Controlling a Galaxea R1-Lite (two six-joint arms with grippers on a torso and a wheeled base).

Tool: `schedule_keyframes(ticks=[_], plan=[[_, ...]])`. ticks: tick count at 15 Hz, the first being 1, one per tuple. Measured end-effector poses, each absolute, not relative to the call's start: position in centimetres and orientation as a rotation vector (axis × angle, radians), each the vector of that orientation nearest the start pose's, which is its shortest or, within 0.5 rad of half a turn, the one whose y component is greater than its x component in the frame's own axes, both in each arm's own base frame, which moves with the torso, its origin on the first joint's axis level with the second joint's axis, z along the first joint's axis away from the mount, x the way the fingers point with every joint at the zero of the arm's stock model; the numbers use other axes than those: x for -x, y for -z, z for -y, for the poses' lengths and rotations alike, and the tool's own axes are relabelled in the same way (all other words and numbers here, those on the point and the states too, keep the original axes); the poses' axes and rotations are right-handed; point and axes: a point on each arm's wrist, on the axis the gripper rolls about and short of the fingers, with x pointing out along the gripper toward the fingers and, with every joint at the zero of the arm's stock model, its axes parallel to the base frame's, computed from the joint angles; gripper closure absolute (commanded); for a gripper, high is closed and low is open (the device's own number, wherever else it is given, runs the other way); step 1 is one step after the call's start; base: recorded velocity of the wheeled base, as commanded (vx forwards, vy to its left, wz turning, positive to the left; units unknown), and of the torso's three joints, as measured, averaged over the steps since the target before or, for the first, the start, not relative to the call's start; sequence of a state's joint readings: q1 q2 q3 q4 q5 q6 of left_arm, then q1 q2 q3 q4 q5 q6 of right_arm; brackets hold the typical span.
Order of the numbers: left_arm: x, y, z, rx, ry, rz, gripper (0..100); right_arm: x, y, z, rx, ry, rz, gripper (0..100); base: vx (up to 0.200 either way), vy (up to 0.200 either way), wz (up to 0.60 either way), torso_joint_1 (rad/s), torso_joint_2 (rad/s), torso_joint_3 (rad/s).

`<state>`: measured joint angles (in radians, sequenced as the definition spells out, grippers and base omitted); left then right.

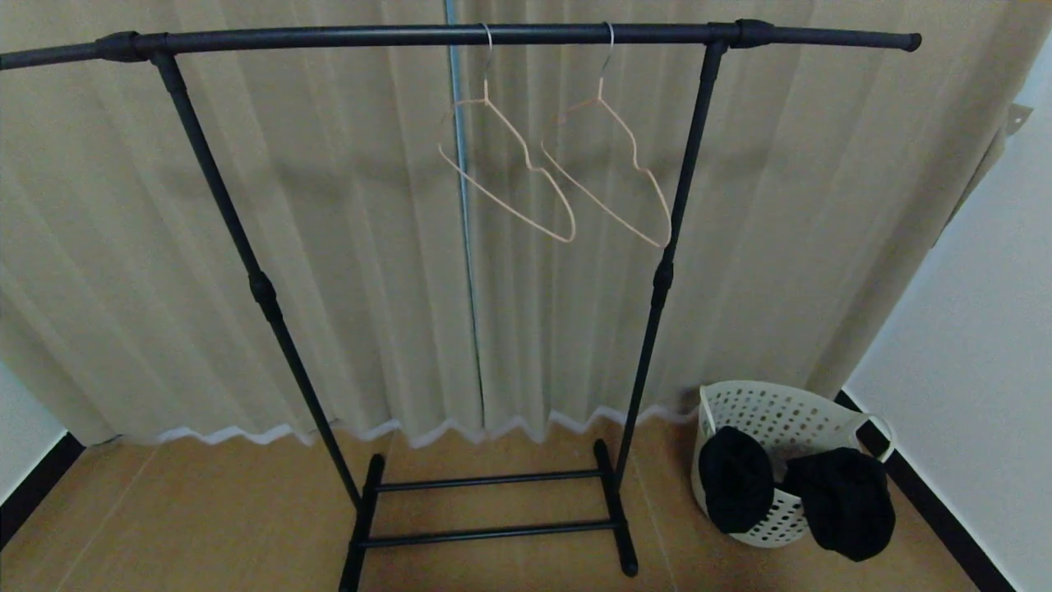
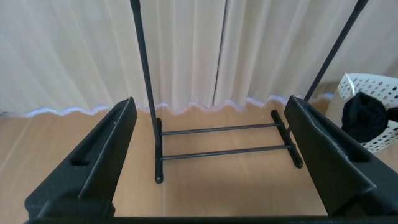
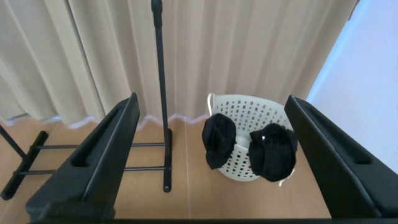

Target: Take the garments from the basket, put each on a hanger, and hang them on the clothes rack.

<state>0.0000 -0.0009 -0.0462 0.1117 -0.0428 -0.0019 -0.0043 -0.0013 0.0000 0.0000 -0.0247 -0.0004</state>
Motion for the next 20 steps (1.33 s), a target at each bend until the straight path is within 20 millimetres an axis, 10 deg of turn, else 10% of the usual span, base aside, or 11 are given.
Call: schedule_keyframes(ticks=[20], plan=[[2.68, -7.67, 0.09, 0.003, 0.041, -0.065, 0, 2.29, -7.53, 0.04, 0.003, 0.026, 0.0, 0, 0.0, -0.01, -0.15, -0.081, 0.29, 0.208]])
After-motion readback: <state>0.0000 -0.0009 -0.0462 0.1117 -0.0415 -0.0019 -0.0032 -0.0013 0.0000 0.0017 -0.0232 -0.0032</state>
